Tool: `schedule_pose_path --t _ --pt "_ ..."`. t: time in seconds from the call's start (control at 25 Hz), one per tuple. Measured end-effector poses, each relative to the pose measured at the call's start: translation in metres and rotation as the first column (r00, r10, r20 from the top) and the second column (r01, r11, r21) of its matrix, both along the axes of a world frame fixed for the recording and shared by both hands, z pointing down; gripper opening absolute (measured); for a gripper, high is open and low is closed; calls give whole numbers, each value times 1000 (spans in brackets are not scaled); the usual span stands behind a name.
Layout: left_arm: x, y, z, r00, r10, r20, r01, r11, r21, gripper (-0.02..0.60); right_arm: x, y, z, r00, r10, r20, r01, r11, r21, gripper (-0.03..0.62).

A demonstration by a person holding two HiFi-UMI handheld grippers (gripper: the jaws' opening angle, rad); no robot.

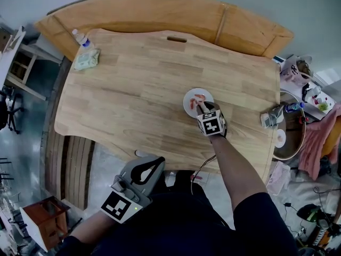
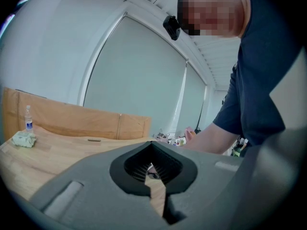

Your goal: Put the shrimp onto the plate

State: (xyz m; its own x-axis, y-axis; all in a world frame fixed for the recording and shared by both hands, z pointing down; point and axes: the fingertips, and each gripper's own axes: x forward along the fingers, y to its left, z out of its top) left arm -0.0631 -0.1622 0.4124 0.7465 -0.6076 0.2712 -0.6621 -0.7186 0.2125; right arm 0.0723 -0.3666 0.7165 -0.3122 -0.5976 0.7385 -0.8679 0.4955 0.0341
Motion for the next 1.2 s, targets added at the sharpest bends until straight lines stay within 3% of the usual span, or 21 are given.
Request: schedule_pose_path --t 0.56,0.92,1.2 --pt "5 8 -27 996 74 -49 -70 994 79 3 -5 68 -78 996 44 83 -55 990 130 110" --pt "12 19 -32 986 143 -82 -134 985 106 3 -39 143 -174 960 48 277 -108 972 208 89" --pt "28 30 -47 966 226 -128 -205 965 161 3 -60 196 -264 913 -21 408 -110 949 295 83"
